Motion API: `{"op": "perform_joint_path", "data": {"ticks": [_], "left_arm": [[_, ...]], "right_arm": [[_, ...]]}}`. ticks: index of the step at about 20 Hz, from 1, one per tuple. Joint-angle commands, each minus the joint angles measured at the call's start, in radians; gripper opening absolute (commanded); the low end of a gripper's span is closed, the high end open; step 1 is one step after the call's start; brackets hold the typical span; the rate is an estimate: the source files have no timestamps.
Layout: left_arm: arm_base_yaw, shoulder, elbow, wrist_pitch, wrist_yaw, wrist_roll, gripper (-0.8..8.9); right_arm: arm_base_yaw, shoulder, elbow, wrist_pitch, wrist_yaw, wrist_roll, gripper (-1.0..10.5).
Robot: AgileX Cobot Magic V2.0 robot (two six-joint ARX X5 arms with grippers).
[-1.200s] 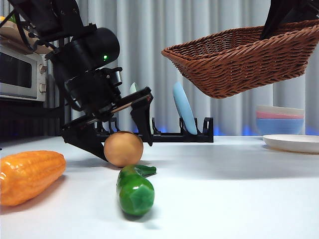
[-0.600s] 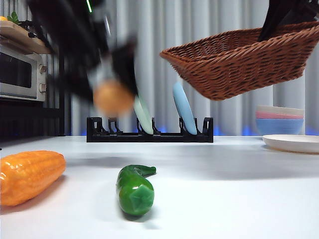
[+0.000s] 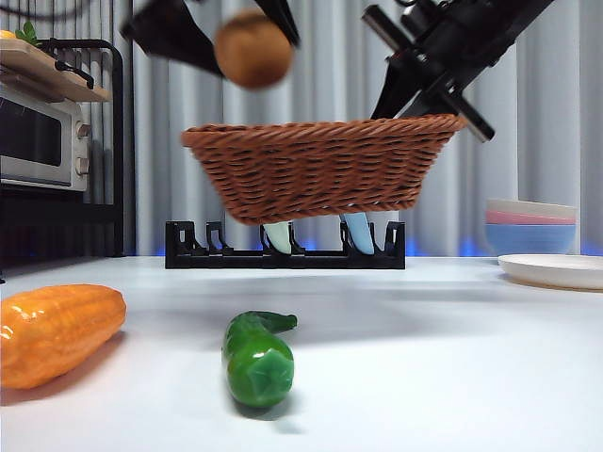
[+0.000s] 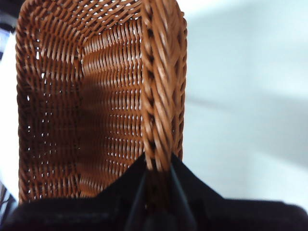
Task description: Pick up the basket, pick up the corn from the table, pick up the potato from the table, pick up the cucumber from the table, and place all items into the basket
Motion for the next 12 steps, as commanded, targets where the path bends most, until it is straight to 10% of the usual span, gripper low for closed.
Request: {"op": "perform_joint_path", "data": {"ticks": [1, 5, 12], "left_arm": [[-0.013, 0.062, -0.004, 0.018, -0.004, -0.002, 0.04], [-0.017, 0.11, -0.004, 0.018, 0.003, 0.012, 5.73], [-0.018, 0.101, 0.004, -0.011, 0.034, 0.014, 5.72]], "right_arm": [[0.032, 0.001, 0.008, 0.022, -0.011, 0.03, -0.1], [0.048, 0.001, 0.009, 0.043, -0.011, 0.041, -0.1], [0.047, 0.001, 0.009, 0.043, -0.011, 0.04, -0.1]]}}
